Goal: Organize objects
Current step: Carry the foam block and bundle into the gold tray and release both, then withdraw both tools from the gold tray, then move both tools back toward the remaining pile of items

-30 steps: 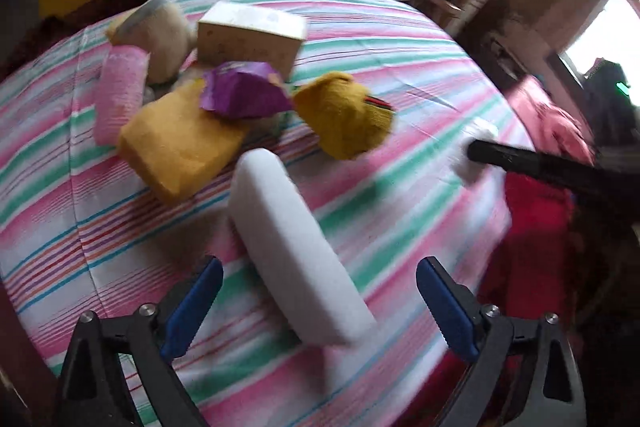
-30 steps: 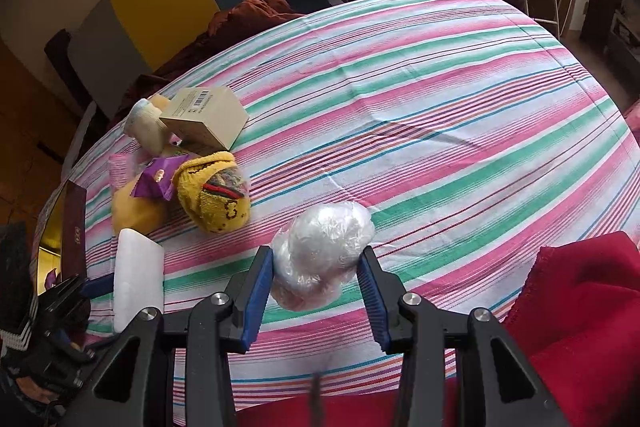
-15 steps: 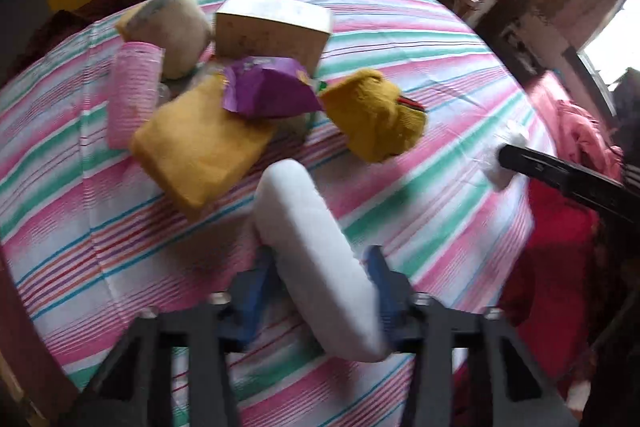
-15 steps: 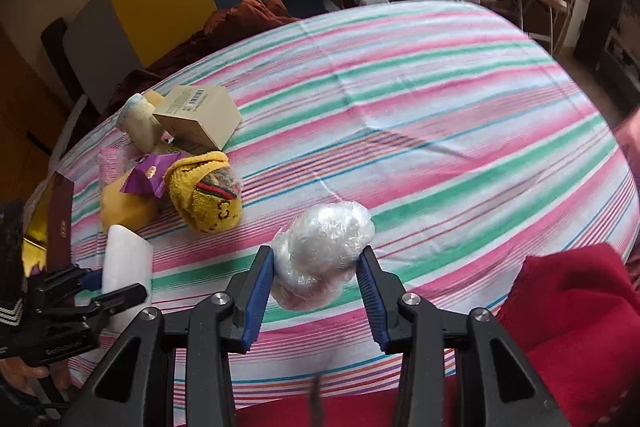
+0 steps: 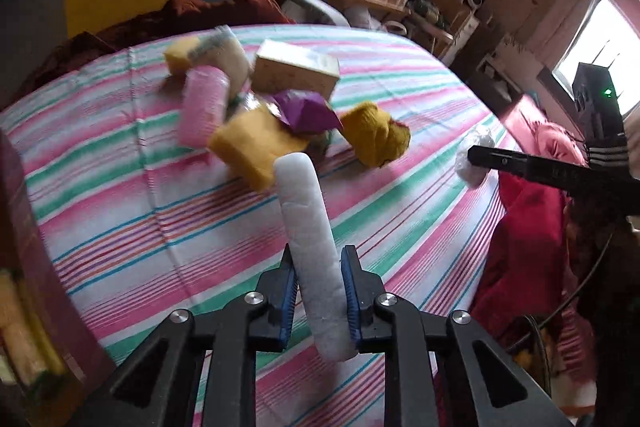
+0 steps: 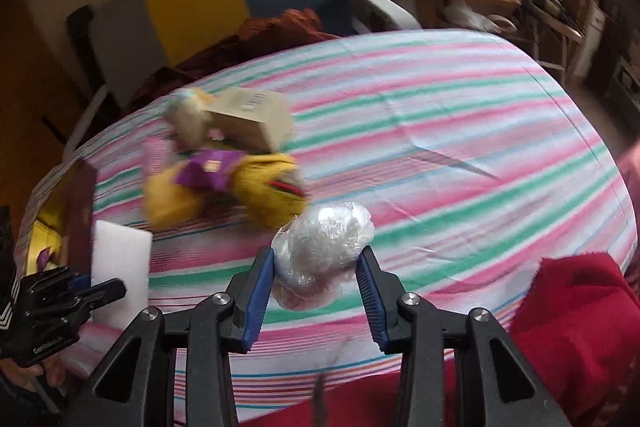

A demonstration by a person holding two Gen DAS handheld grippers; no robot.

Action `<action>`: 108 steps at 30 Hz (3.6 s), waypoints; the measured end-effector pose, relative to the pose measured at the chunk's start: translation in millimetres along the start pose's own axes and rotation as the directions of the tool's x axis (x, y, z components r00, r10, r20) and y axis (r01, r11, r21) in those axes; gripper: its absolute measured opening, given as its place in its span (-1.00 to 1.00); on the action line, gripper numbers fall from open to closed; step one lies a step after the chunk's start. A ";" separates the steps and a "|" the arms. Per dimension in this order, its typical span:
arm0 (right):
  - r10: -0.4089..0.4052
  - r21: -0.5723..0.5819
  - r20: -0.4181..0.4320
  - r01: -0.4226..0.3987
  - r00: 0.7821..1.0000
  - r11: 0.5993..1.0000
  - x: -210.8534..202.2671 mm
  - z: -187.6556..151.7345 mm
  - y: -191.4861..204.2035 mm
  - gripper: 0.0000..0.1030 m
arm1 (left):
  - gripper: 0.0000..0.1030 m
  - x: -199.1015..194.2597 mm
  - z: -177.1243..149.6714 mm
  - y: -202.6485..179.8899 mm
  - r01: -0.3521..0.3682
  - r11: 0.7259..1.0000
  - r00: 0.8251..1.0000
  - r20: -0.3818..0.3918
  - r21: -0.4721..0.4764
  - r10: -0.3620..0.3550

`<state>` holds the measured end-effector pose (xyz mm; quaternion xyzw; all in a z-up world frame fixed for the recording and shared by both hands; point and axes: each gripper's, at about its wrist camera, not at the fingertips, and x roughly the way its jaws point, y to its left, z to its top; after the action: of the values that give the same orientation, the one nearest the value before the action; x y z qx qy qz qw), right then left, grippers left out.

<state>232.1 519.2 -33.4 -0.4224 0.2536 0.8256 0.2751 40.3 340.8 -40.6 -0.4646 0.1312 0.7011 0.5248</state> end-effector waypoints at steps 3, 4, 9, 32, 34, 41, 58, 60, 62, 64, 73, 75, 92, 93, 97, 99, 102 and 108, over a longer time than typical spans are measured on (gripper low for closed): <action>0.047 -0.051 0.020 -0.046 0.999 0.998 -6.6 4.8 34.1 -0.19 | -0.59 -26.9 -5.3 12.4 -0.005 1.000 0.998 0.057 -0.023 0.007; 0.074 -0.076 0.024 -0.072 0.997 0.994 -7.5 6.9 50.7 -0.19 | -0.59 -35.1 -6.7 17.2 -0.012 0.999 0.997 0.075 -0.033 0.014; 0.190 -0.187 0.011 -0.184 0.982 0.965 -3.8 15.5 126.7 -0.19 | -0.59 -88.2 -20.7 56.5 -0.061 0.992 0.981 0.175 -0.107 0.080; 0.464 -0.357 -0.185 -0.499 0.866 0.789 37.7 18.3 405.2 0.24 | 0.18 -200.4 -80.5 272.5 -0.361 0.747 0.796 0.234 -0.558 0.559; 0.453 -0.360 -0.206 -0.497 0.868 0.789 43.1 9.0 405.6 0.24 | 0.21 -205.3 -92.3 276.5 -0.348 0.738 0.793 0.238 -0.578 0.560; 0.358 -0.420 -0.186 -0.403 0.915 0.813 50.8 -25.4 400.1 0.24 | 0.44 -208.5 -129.8 257.6 -0.386 0.687 0.770 0.195 -0.616 0.607; 0.250 -0.484 0.086 -0.179 0.964 0.856 19.5 -51.9 385.5 0.62 | 0.99 -220.4 -150.2 197.8 -0.523 0.611 0.646 0.192 -0.594 0.739; 0.243 -0.489 0.100 -0.165 0.965 0.857 16.3 -53.0 383.0 0.62 | 0.99 -220.3 -150.8 194.2 -0.518 0.618 0.648 0.200 -0.591 0.735; 0.236 -0.493 0.111 -0.153 0.965 0.857 14.9 -54.7 381.0 0.63 | 0.99 -219.4 -149.8 190.6 -0.521 0.626 0.649 0.206 -0.581 0.732; 0.236 -0.492 0.116 -0.151 0.965 0.857 14.0 -56.1 378.4 0.62 | 0.99 -216.7 -148.6 185.2 -0.529 0.636 0.652 0.211 -0.562 0.729; 0.228 -0.479 0.132 -0.139 0.965 0.867 12.2 -56.3 365.0 0.62 | 0.99 -203.1 -141.3 168.3 -0.547 0.670 0.672 0.214 -0.502 0.709; 0.225 -0.473 0.134 -0.138 0.965 0.870 12.2 -54.9 361.8 0.62 | 0.99 -200.8 -139.6 165.5 -0.549 0.675 0.675 0.214 -0.493 0.706; 0.139 -0.339 0.088 -0.101 0.986 0.935 36.0 -32.2 296.1 0.62 | 0.99 -175.1 -122.5 145.0 -0.508 0.765 0.752 0.230 -0.396 0.618; 0.131 -0.319 0.085 -0.098 0.988 0.943 37.7 -28.8 288.5 0.62 | 0.99 -174.5 -121.7 143.8 -0.505 0.769 0.755 0.231 -0.392 0.614; 0.085 -0.226 0.076 -0.066 0.993 0.972 42.0 -10.7 244.8 0.62 | 0.99 -167.5 -115.5 138.0 -0.497 0.787 0.770 0.232 -0.365 0.594; 0.066 -0.183 0.071 -0.052 0.995 0.982 43.0 -2.5 223.6 0.62 | 0.99 -162.7 -111.5 134.4 -0.490 0.800 0.782 0.231 -0.345 0.579; 0.027 -0.098 0.075 -0.019 0.997 0.995 41.2 15.9 183.1 0.62 | 0.99 -155.2 -105.1 127.9 -0.480 0.820 0.799 0.232 -0.310 0.555; 0.031 0.032 0.061 -0.033 0.998 0.999 45.8 56.0 121.8 0.62 | 0.99 -138.2 -86.8 109.1 -0.452 0.864 0.832 0.244 -0.224 0.498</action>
<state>97.0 479.0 -20.3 -0.3885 0.2655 0.8379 0.2766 -6.3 152.4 -11.0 -0.3476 0.1078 0.8787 0.3091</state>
